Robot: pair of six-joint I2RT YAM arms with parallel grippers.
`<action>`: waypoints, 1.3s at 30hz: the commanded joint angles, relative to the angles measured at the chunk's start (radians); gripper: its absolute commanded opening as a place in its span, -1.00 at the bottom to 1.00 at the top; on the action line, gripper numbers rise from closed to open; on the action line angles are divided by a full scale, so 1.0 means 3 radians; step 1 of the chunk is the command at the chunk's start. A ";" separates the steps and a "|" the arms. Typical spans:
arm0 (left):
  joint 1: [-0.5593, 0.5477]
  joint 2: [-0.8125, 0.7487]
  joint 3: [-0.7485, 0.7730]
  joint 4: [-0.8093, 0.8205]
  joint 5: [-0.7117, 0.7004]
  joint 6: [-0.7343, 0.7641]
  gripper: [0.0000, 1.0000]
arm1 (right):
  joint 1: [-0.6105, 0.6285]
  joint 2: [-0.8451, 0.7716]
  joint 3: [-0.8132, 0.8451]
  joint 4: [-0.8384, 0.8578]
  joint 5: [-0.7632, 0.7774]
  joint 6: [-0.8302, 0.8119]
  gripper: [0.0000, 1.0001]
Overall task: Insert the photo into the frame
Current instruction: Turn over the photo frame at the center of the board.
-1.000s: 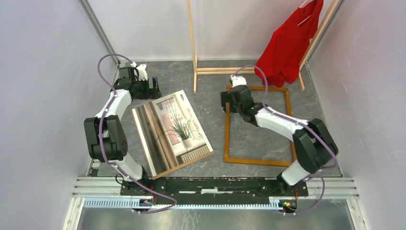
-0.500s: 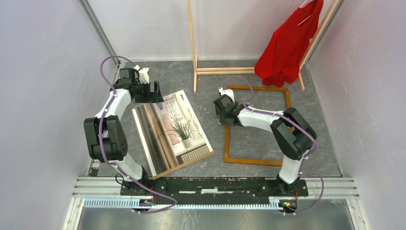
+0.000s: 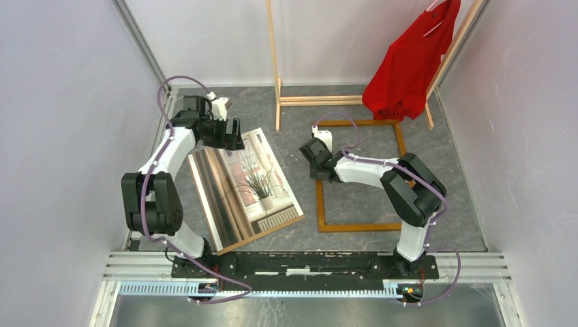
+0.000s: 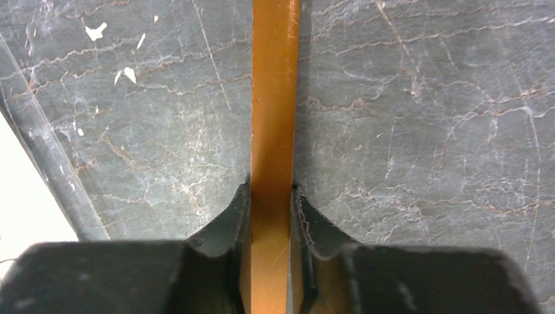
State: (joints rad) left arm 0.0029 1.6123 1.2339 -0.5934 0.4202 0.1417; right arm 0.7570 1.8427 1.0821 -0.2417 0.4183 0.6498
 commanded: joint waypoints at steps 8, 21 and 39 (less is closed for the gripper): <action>-0.0290 -0.0174 0.0206 -0.0273 0.0033 0.0267 1.00 | 0.0047 -0.0700 0.0376 -0.0226 -0.0513 0.0231 -1.00; -0.0449 -0.0470 0.0341 -0.0421 0.0287 0.0325 1.00 | 0.0006 -0.1285 0.1102 -0.0249 -0.1666 0.0735 -1.00; -0.0988 -0.0504 0.0908 -0.0380 0.0289 -0.0176 1.00 | -0.0184 -0.1625 0.0677 0.0729 -0.2816 0.1913 -1.00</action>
State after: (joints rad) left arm -0.2657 1.4773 1.4525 -0.7444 0.5091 0.1730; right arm 0.7170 1.4067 1.3010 -0.1791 -0.3477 1.1442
